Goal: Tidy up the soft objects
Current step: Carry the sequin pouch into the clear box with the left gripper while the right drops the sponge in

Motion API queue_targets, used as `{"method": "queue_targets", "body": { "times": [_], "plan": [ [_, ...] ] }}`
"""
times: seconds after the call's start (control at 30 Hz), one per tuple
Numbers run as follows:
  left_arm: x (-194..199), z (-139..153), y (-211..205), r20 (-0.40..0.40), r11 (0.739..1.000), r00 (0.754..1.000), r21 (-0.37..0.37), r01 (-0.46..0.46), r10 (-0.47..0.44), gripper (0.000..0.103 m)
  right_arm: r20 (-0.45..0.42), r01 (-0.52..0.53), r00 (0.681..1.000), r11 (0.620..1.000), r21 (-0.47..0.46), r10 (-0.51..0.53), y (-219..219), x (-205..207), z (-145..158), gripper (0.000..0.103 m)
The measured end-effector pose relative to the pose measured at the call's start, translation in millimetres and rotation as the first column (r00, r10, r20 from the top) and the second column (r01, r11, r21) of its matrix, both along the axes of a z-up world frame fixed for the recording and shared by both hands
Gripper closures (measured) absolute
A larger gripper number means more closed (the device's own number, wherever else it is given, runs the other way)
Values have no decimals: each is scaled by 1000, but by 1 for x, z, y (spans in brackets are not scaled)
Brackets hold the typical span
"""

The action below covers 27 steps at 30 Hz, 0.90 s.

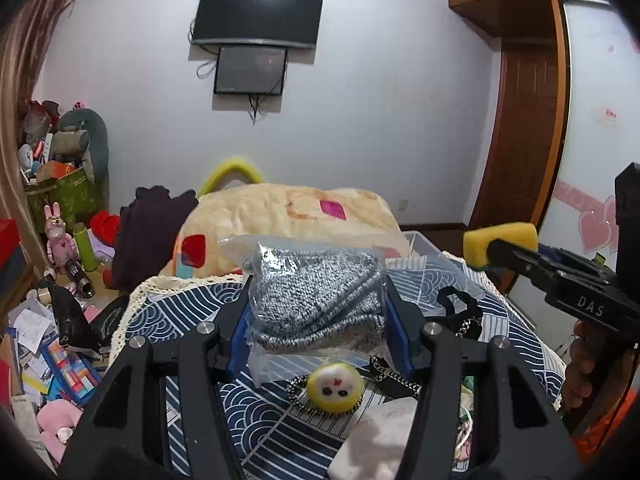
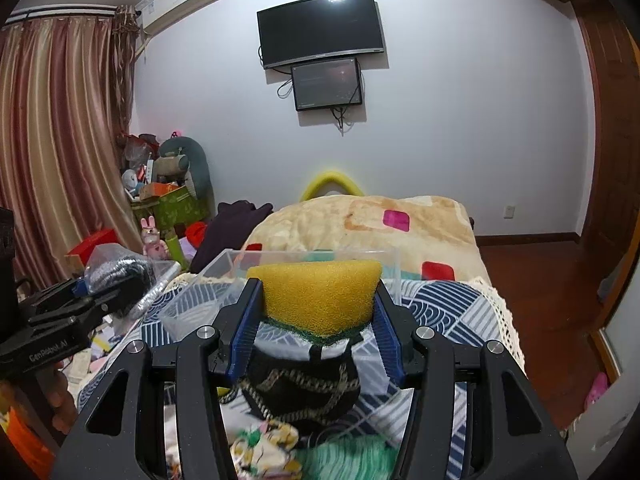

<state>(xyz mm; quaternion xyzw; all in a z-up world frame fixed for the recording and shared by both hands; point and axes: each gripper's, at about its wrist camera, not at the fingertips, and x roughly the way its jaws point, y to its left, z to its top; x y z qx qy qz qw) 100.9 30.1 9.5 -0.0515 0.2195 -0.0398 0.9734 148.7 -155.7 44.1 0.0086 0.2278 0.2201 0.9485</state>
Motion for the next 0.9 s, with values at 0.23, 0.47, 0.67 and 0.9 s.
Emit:
{"method": "queue_targets", "body": {
  "times": [0.23, 0.47, 0.67, 0.9],
  "plan": [
    [26, -7, -10, -51, 1000, 999, 19, 12, -11, 47, -44, -6, 999, 1000, -22, 5, 9, 20, -7, 54],
    [64, -22, -12, -146, 999, 989, 28, 35, -30, 47, -105, -28, 994, 996, -79, 19, 19, 34, -20, 54],
    [91, -37, -12, -217, 999, 975, 19, 47, -41, 47, -170, -59, 985, 991, -123, 38, 27, 50, -32, 54],
    [109, -48, -18, -264, 997, 963, 40, 71, -58, 47, -247, -74, 968, 986, -147, 36, 29, 64, -44, 54]
  ]
}}
